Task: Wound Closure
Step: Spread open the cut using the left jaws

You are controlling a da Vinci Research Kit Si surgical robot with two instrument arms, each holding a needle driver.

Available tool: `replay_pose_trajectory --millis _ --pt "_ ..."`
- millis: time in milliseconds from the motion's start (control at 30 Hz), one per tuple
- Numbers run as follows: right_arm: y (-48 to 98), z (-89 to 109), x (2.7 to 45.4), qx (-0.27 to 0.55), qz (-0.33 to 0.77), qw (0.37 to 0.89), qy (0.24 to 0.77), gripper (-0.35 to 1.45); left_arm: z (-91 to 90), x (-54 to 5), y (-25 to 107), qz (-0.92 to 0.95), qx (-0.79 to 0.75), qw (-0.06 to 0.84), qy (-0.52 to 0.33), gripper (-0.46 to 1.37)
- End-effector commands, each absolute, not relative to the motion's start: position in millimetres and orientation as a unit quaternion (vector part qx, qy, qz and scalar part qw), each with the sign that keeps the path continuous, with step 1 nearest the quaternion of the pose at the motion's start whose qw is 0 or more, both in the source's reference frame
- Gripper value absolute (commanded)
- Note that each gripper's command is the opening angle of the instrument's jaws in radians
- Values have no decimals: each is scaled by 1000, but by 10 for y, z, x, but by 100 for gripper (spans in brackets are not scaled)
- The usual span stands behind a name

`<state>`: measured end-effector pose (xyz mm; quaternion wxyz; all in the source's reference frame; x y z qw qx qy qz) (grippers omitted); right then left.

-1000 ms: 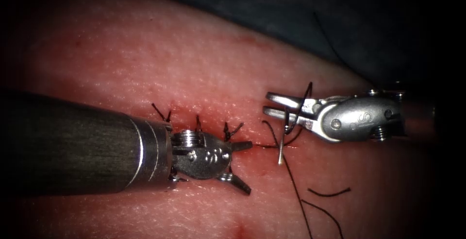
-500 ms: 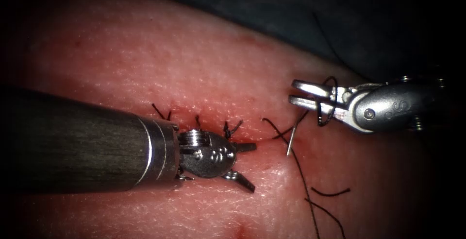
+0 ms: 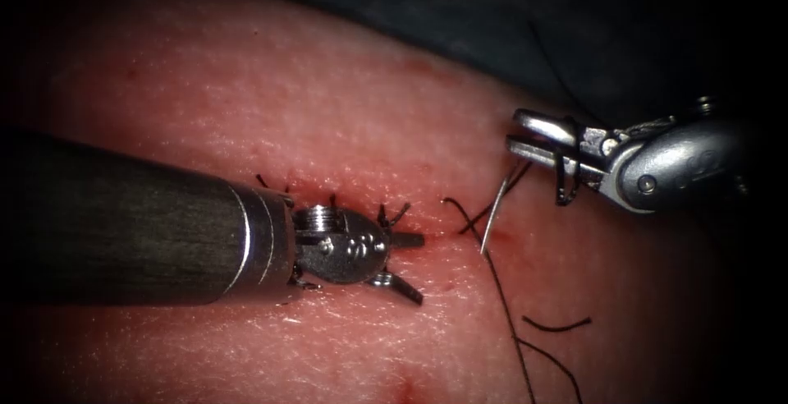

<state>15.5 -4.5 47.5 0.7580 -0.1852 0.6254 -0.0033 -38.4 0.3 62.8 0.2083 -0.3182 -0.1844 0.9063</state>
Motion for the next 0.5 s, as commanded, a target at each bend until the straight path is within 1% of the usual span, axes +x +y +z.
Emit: replay_pose_trajectory --millis 33,333,500 --pt "-44 473 155 -194 -10 757 623 -35 629 -386 3 906 -318 209 -184 35" --pt "-41 466 147 -196 -11 760 620 -35 635 -386 8 904 -327 208 -182 21" --pt "-38 453 139 -201 -8 758 620 -35 643 -383 7 903 -326 213 -182 19"
